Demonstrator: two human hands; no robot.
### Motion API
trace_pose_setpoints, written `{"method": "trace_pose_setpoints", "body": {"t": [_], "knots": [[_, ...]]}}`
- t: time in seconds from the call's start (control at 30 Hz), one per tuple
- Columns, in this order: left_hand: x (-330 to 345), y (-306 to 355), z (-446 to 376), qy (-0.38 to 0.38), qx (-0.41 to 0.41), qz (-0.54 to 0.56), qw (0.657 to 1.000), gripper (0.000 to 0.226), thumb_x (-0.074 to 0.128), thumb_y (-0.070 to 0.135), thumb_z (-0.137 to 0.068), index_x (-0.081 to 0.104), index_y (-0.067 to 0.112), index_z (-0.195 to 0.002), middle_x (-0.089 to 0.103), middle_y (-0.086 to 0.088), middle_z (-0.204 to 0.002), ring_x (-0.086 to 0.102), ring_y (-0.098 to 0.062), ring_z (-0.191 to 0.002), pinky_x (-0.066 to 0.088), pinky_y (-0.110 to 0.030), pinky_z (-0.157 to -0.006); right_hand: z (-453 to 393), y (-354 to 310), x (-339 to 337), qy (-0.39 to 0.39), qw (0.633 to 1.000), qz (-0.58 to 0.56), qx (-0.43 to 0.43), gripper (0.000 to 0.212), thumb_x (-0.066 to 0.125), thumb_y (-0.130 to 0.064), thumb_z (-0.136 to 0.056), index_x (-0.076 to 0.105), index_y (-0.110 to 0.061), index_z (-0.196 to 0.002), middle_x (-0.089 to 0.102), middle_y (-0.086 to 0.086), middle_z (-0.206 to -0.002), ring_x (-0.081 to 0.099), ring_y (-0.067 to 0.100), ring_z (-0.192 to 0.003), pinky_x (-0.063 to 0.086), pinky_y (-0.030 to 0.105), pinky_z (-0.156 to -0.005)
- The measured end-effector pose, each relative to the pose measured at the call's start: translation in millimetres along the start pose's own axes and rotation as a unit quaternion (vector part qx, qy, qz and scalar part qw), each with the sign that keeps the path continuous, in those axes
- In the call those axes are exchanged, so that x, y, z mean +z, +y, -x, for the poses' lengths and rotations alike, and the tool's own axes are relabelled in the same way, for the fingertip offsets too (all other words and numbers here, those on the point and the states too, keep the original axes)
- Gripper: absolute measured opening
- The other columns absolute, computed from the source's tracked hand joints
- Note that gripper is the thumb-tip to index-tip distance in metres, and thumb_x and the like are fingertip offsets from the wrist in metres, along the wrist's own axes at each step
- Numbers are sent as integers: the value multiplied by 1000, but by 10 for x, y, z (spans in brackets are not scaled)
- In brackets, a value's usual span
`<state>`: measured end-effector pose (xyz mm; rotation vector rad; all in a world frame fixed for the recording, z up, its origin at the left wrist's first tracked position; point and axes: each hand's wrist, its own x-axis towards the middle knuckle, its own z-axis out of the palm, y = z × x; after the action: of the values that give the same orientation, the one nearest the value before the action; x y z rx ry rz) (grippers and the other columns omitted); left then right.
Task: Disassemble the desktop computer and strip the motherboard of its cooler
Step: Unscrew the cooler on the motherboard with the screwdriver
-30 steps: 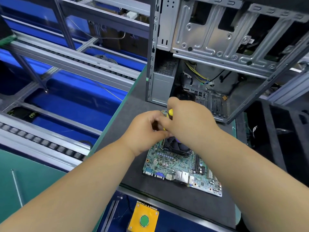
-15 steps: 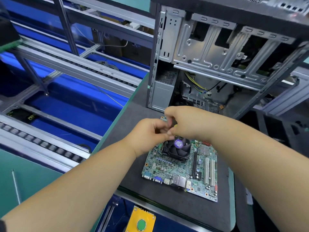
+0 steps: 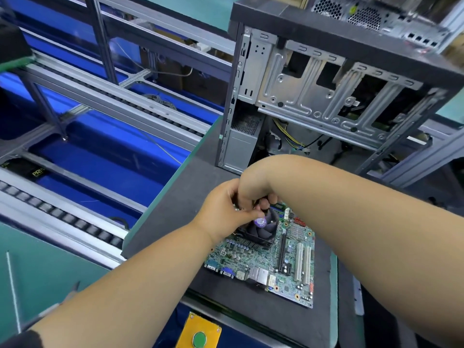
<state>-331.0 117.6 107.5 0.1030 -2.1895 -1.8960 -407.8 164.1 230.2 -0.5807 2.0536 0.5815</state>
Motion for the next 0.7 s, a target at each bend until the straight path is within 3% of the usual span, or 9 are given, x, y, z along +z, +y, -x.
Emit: {"method": "trace_pose_setpoints", "body": {"t": [0.07,0.17,0.23,0.3,0.4,0.47,0.53,0.63,0.7], "knots": [[-81,-110,15,-37,-21,-52,998,42,87,31,-62,63,18,-95,68,-1,-93,64,-20,-89,54,-38,-79,-56,-36,17,9,1000,-26,-6,17,39,-15,-104,49,-5,-95,49,7,-73,39,17,-56,35,25,-50],[-214,-348,130,-73,-60,-169,981,48,86,42,-62,58,28,-99,58,5,-102,57,-12,-95,49,-30,-84,-64,-44,20,24,999,4,-29,29,38,-16,-105,45,-7,-78,52,6,-72,38,15,-53,34,15,-40],[-218,-432,234,-80,-72,-184,977,35,84,42,-69,57,36,-91,59,12,-98,57,-6,-92,48,-26,-85,11,-54,42,48,988,129,-63,34,40,-16,-103,46,-11,-70,55,0,-60,42,14,-53,36,18,-41],[-195,-451,291,-58,-79,-170,981,24,80,39,-75,58,42,-85,61,16,-94,58,1,-88,48,-22,-83,77,-57,103,117,949,276,-97,35,44,-17,-99,47,-15,-64,50,-3,-55,41,14,-54,34,24,-48],[-167,-378,283,-4,-85,-149,985,22,80,34,-77,62,47,-76,63,18,-87,58,7,-82,43,-8,-71,194,-67,194,244,873,395,-149,27,56,-17,-87,45,-20,-62,45,-5,-62,40,15,-53,32,24,-48],[-150,-291,251,17,-76,-130,988,32,81,27,-76,65,54,-69,64,26,-76,55,14,-73,37,-2,-61,237,-107,218,264,824,465,-188,29,62,-17,-82,44,-22,-60,45,-6,-60,40,14,-51,29,23,-47],[-124,-225,221,15,-67,-106,992,45,79,20,-78,63,59,-63,60,33,-62,50,17,-60,34,-1,-53,229,-116,229,270,798,497,-209,28,64,-16,-81,47,-21,-60,45,-6,-59,40,14,-50,27,23,-46],[-64,-265,184,12,-58,-81,995,43,76,12,-81,69,49,-59,62,25,-58,51,12,-57,36,-4,-58,180,-48,220,268,834,446,-185,12,61,-18,-84,53,-22,-75,47,-6,-64,45,17,-56,28,23,-47],[-34,-266,166,15,-66,-69,995,22,77,9,-80,78,30,-71,69,13,-68,60,-1,-66,46,-18,-65,147,3,186,228,907,320,-152,8,55,-21,-88,56,-18,-81,51,-6,-59,46,16,-53,31,23,-45]]}}
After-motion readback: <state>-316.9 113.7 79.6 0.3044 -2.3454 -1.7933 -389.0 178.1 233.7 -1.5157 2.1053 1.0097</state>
